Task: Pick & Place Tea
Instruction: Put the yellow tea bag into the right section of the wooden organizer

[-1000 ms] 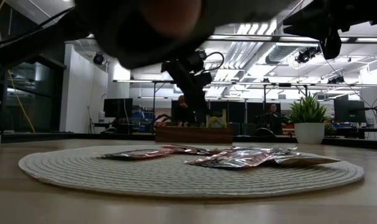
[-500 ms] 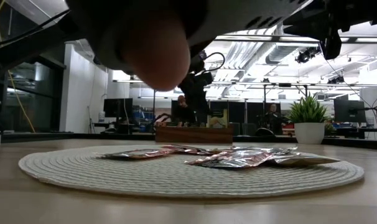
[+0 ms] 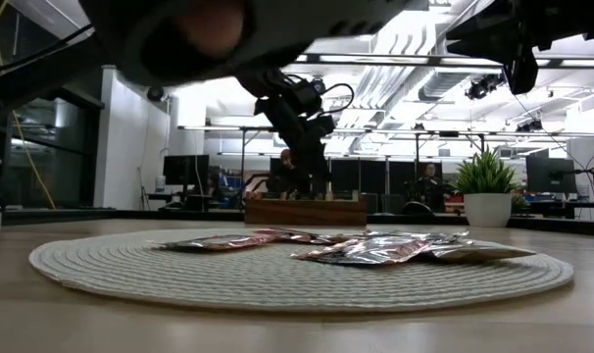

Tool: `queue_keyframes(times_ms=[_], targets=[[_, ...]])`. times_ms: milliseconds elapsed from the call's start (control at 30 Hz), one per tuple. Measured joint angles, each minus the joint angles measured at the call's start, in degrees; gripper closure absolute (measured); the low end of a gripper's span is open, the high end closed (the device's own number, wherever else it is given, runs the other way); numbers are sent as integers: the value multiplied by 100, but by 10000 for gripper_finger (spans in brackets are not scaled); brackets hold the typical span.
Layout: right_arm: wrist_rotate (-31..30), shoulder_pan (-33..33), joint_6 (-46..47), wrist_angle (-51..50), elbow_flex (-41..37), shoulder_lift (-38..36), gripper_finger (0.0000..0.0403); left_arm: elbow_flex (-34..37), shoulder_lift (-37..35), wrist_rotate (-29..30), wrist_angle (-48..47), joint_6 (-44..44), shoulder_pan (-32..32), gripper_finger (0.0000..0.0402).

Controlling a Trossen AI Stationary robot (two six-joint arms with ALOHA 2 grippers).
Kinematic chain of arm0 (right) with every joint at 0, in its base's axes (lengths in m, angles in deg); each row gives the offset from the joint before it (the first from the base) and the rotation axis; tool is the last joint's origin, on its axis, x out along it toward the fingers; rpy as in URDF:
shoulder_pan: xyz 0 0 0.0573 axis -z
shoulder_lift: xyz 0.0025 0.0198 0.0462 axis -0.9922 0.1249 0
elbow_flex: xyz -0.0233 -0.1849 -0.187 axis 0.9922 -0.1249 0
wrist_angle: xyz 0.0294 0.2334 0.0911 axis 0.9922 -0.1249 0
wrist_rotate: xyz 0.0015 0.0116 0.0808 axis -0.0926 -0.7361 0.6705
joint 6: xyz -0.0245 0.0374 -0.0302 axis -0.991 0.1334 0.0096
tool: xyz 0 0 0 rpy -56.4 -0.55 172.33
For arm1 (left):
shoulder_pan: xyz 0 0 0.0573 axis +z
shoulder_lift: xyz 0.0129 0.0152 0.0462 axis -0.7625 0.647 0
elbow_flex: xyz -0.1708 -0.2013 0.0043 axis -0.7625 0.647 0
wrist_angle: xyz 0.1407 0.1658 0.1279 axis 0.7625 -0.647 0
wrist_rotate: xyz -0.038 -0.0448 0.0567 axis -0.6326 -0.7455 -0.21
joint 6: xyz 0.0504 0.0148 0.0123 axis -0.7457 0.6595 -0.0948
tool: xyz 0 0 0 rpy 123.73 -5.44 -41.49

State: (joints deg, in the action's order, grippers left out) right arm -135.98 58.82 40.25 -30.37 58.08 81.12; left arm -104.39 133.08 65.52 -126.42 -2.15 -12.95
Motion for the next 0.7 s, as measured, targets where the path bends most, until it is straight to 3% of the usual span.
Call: queue_keyframes(times_ms=[167, 433, 700], targets=[[17, 0, 0, -167, -2, 2, 325, 0, -190, -39, -380, -100, -8, 264], [222, 2, 566, -1081, 0, 0, 324, -2, -457, -136, -1397, -621, -486, 392], [1016, 2, 1388, -2116, 0, 2, 325, -2, -467, -200, -1747, -624, -1603, 398]])
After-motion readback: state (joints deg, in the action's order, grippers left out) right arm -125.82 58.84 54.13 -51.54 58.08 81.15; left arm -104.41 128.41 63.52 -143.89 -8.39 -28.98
